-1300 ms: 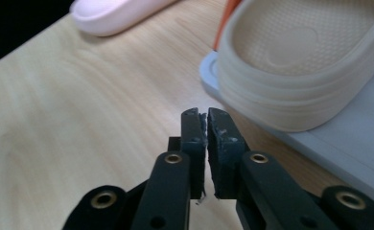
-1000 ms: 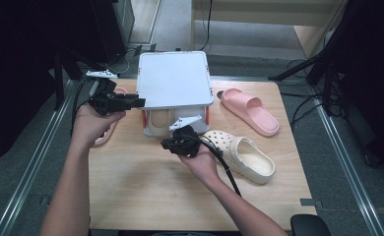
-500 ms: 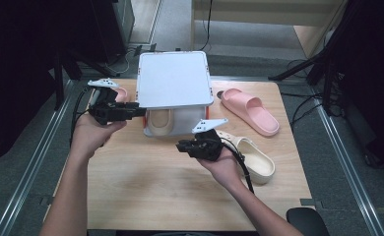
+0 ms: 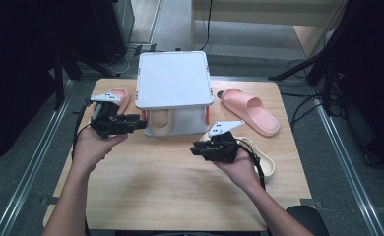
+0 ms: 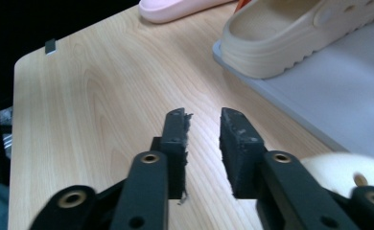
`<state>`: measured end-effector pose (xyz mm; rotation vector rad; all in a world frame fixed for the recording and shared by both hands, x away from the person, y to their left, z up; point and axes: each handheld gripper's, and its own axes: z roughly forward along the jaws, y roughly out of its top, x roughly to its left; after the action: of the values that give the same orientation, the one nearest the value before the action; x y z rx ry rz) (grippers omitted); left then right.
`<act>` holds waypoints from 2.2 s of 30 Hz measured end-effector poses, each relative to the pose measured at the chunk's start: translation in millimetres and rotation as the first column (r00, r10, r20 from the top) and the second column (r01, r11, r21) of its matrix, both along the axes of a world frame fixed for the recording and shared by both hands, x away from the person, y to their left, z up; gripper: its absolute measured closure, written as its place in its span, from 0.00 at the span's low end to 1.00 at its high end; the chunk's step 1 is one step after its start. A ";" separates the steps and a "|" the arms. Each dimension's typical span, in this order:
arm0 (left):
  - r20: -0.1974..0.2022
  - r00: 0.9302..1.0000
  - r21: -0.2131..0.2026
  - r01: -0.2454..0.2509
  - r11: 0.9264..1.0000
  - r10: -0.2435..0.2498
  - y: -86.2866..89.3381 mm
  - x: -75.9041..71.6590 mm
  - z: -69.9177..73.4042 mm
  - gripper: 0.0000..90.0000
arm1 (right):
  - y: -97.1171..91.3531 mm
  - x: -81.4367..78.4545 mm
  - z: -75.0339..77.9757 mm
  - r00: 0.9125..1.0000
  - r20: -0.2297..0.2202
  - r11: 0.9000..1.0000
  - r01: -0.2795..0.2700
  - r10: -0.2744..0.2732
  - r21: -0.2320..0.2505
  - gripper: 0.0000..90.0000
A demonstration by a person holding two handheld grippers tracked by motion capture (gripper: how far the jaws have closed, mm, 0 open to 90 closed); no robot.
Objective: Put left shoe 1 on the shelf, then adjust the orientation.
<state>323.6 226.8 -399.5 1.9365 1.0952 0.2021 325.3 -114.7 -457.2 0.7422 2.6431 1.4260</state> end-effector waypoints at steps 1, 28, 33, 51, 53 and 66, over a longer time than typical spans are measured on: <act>0.001 1.000 0.007 0.001 1.000 -0.001 -0.9 -1.2 -3.0 0.59 | -3.5 -1.0 -0.6 1.000 0.013 1.000 -0.003 0.003 0.002 0.78; -0.003 0.995 0.019 0.099 0.995 -0.099 -41.8 12.0 -56.0 0.56 | -93.3 -17.5 0.4 0.978 -0.012 0.978 0.207 -0.207 0.028 0.71; -0.014 0.992 0.045 0.127 0.991 -0.126 -50.0 16.8 -59.1 0.55 | -105.3 -24.8 1.5 0.969 -0.007 0.969 0.246 -0.245 0.040 0.68; -0.004 0.988 0.040 0.155 0.987 -0.155 -59.5 22.6 -61.3 0.53 | -93.1 -17.6 -30.6 0.955 -0.078 0.958 0.285 -0.287 -0.038 0.64; 0.000 0.989 0.037 0.150 0.988 -0.150 -59.1 21.6 -61.2 0.52 | -90.1 -14.3 -33.0 0.955 -0.083 0.958 0.283 -0.285 -0.037 0.67; -0.010 0.993 0.029 0.121 0.992 -0.120 -50.8 13.4 -63.0 0.45 | -85.6 1.6 -32.1 0.953 -0.124 0.960 0.270 -0.277 -0.068 0.85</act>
<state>337.1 176.1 -462.5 2.0240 0.9822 0.1442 326.9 -200.4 -489.3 1.1817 2.5285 1.2728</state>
